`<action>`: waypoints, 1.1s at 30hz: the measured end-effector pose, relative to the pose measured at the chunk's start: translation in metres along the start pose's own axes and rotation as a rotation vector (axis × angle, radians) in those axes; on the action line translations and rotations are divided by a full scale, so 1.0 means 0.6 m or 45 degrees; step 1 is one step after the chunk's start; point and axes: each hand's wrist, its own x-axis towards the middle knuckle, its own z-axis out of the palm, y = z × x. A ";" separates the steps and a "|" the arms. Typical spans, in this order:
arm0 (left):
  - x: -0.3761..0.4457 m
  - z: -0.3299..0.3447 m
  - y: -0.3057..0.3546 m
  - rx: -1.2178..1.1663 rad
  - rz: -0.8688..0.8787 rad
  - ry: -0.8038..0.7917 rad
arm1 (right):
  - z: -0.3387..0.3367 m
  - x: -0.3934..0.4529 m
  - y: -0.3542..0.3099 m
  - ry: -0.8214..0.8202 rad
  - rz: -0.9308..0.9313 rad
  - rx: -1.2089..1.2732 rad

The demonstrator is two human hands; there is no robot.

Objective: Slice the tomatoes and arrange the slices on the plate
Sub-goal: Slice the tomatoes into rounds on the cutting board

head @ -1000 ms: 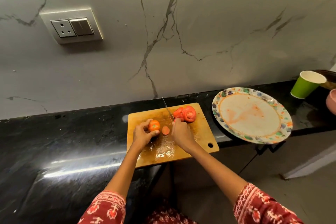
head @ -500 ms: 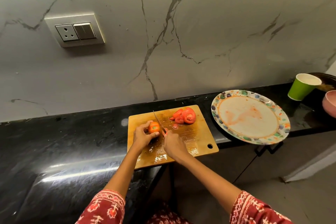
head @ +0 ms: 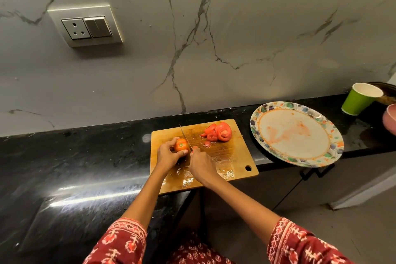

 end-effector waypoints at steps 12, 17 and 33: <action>0.009 -0.007 -0.006 0.033 0.022 -0.044 | 0.010 -0.004 0.011 0.103 -0.133 -0.218; 0.009 0.000 -0.002 0.095 0.070 -0.051 | 0.007 -0.002 0.013 0.057 -0.079 -0.142; 0.003 0.003 -0.005 0.118 0.146 -0.004 | 0.017 0.039 -0.001 -0.069 0.078 -0.045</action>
